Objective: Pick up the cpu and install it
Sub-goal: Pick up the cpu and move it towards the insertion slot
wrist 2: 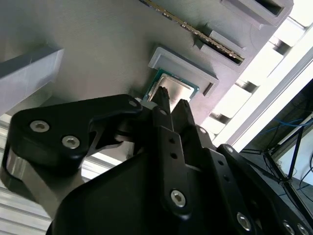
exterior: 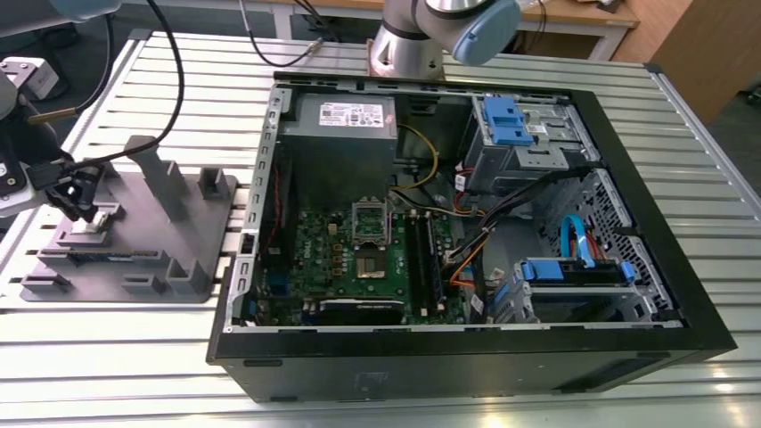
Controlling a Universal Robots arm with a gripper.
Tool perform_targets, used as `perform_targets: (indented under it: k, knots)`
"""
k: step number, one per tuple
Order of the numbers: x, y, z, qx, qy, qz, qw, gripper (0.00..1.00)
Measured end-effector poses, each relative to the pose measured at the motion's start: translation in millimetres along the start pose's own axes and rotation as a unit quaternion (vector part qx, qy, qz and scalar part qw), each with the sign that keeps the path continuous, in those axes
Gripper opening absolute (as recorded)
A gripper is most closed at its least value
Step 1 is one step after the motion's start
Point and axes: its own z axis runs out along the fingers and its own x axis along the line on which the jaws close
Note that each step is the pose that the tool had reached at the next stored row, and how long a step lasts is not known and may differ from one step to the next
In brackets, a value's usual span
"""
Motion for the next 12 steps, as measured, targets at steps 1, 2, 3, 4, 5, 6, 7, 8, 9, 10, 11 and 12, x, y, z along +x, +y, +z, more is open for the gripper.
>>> perform_targets:
  k: [1,2,3,4,5,6,7,8,9,10,11,12]
  knots:
    - [0.0,0.0,0.0,0.0,0.0,0.0,1.0,0.29]
    - [0.0,0.0,0.0,0.0,0.0,0.0,1.0,0.29]
    - [0.0,0.0,0.0,0.0,0.0,0.0,1.0,0.35]
    - [0.0,0.0,0.1,0.0001,0.0,0.0,1.0,0.41]
    - [0.0,0.0,0.1,0.0001,0.0,0.0,1.0,0.47]
    - [0.0,0.0,0.1,0.0002,0.0,0.0,1.0,0.47]
    - [0.0,0.0,0.2,0.0002,0.0,0.0,1.0,0.53]
    - [0.0,0.0,0.2,0.0002,0.0,0.0,1.0,0.53]
    - [0.0,0.0,0.2,0.0003,0.0,0.0,1.0,0.59]
    - [0.0,0.0,0.5,0.0002,0.0,0.0,1.0,0.59]
    - [0.0,0.0,1.8,0.0001,-0.0003,0.0,1.0,0.59]
    - [0.0,-0.1,3.3,0.0002,-0.0002,0.0,1.0,0.59]
